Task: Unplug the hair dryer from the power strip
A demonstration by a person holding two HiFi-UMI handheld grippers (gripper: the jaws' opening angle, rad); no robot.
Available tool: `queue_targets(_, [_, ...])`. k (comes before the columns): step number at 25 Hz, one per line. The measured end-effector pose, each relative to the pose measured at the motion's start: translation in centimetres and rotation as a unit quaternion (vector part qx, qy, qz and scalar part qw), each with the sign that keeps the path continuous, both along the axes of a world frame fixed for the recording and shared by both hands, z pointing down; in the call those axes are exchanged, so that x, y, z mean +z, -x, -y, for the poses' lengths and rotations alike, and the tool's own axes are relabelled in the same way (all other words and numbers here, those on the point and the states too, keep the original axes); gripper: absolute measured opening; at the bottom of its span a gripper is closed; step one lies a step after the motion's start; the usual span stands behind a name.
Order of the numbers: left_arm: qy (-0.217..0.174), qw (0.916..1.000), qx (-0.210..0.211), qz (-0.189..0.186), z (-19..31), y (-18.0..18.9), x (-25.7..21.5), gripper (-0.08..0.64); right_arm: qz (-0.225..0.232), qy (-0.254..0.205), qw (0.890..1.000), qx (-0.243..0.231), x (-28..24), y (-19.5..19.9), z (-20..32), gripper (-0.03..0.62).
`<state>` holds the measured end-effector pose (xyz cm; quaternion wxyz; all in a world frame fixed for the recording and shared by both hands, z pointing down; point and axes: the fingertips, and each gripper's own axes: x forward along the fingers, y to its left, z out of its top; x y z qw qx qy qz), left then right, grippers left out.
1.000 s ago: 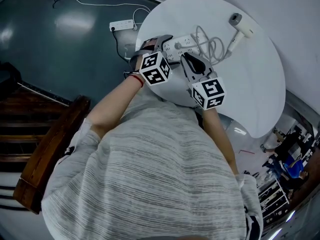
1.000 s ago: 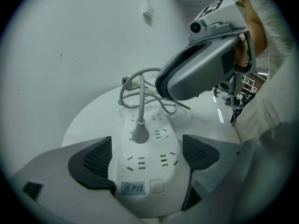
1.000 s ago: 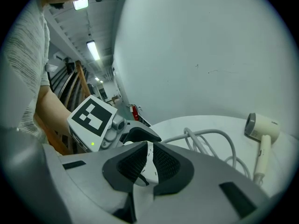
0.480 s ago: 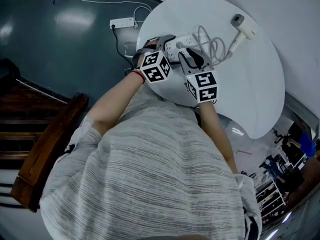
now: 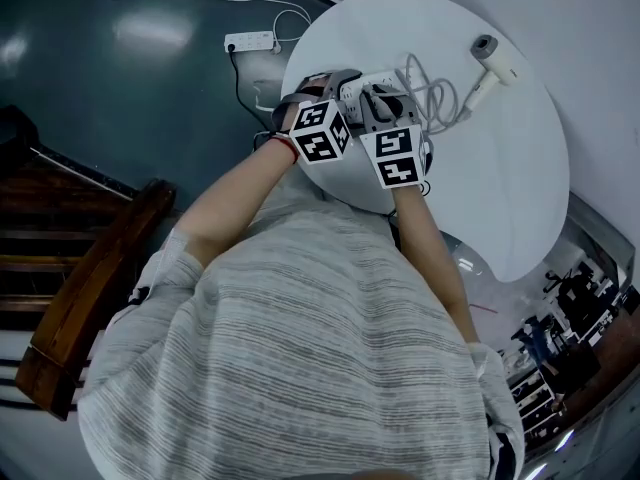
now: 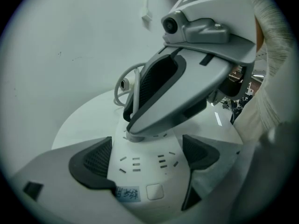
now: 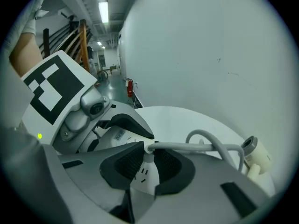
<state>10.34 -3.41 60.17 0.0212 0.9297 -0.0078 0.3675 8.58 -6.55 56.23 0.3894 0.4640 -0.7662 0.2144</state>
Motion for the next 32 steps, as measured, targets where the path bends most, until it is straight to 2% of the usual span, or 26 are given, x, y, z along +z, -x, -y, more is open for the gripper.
queue_targets(5, [0.001,1.0000,-0.001,0.005,0.02,0.07,0.03,0.463,-0.014,0.022,1.000,0.002,-0.06,0.01,-0.01,0.069])
queue_targets(10, [0.004,1.0000,0.000,0.004,0.00,-0.04,0.19,0.463,-0.004,0.034,0.999,0.016,0.03,-0.01,0.11,0.066])
queue_targets(24, [0.028,0.9989,0.001,0.038,-0.06,0.04,0.81,0.463,-0.008,0.039,0.998,0.041,-0.29,-0.13,-0.03,0.058])
queue_targets(32, [0.030,0.9988,0.003,0.039,-0.01,-0.14,0.82,0.463,-0.008,0.054,0.998,0.042,-0.33,-0.37,0.54,0.058])
